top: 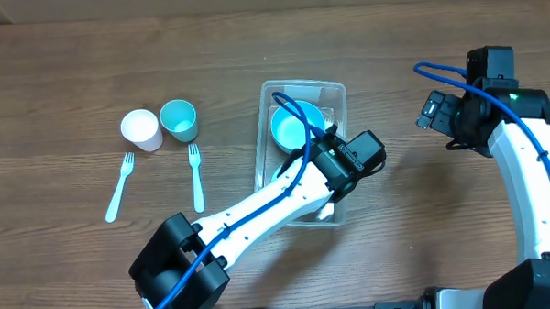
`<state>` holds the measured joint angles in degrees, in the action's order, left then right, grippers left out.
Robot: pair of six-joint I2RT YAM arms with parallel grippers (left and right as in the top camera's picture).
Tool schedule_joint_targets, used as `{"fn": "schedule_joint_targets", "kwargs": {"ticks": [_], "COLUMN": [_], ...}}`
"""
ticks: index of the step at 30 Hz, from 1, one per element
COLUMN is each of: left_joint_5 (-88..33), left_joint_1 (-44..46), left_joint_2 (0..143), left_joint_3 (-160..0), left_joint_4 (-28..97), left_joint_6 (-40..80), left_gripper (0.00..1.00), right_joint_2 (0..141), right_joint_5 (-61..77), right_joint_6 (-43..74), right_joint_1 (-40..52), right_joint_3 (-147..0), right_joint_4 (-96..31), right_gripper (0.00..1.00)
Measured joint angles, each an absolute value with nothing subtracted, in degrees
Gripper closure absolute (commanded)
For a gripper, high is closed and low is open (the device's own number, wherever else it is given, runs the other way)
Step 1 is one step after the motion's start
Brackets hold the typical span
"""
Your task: Pack container
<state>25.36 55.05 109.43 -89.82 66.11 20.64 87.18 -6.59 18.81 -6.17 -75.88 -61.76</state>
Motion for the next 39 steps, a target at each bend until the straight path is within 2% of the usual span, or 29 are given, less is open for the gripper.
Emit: {"fn": "schedule_joint_targets", "kwargs": {"ticks": [5, 7, 21, 39], "left_joint_5": [19.92, 18.13, 18.90, 26.74], "left_joint_1": [55.05, 55.05, 55.11, 57.76], "left_joint_2": [109.43, 109.43, 110.61, 114.67], "left_joint_3": [-91.31, -91.35, -90.41, -90.35], "left_joint_4": [66.17, 66.24, 64.51, 64.25], "left_joint_6": [19.33, 18.79, 17.54, 17.39], "left_gripper": [0.53, 0.52, 0.57, 0.57], "right_joint_2": [87.18, 87.18, 87.18, 87.18], "right_joint_5": [-6.61, -6.59, -6.59, -6.59], "right_joint_6": [18.83, 18.83, 18.83, 18.83], "right_joint_1": [-6.17, -6.17, -6.17, -6.17], "right_joint_3": [-75.88, -75.88, -75.88, -75.88], "right_joint_4": [-61.73, -61.76, -61.78, -61.73], "right_gripper": [0.00, 0.00, 0.00, 0.00]}}
